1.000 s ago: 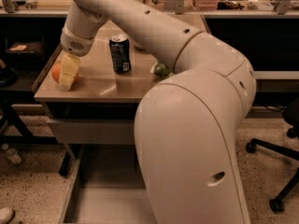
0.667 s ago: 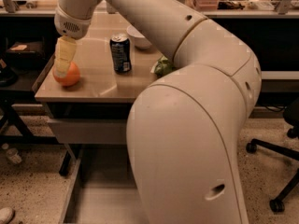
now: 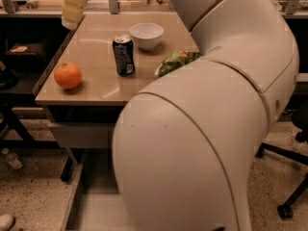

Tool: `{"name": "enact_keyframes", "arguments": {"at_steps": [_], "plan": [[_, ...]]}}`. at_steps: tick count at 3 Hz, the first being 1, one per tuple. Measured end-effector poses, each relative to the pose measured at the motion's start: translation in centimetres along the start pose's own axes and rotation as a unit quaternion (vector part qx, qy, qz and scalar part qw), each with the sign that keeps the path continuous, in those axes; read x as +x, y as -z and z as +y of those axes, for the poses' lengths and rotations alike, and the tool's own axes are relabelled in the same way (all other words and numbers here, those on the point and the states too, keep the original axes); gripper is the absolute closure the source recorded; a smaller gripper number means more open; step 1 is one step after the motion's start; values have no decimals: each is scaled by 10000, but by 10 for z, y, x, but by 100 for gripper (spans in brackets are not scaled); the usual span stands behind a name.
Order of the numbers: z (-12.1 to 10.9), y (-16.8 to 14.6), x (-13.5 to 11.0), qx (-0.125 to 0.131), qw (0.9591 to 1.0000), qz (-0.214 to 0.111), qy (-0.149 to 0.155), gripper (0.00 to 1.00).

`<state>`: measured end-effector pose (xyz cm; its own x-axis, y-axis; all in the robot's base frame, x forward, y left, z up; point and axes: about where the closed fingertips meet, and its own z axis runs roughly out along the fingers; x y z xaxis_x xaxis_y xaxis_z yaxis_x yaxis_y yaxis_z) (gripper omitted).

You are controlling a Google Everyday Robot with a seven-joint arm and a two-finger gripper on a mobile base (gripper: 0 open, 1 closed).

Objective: Pick orange from middle drawer and place on counter

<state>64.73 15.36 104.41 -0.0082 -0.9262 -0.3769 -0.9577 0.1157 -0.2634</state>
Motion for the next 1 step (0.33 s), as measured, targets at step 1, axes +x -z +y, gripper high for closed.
{"name": "enact_keyframes", "arguments": {"at_steps": [1], "plan": [[-11,11,0,187,9998,-62,-72,0]]}}
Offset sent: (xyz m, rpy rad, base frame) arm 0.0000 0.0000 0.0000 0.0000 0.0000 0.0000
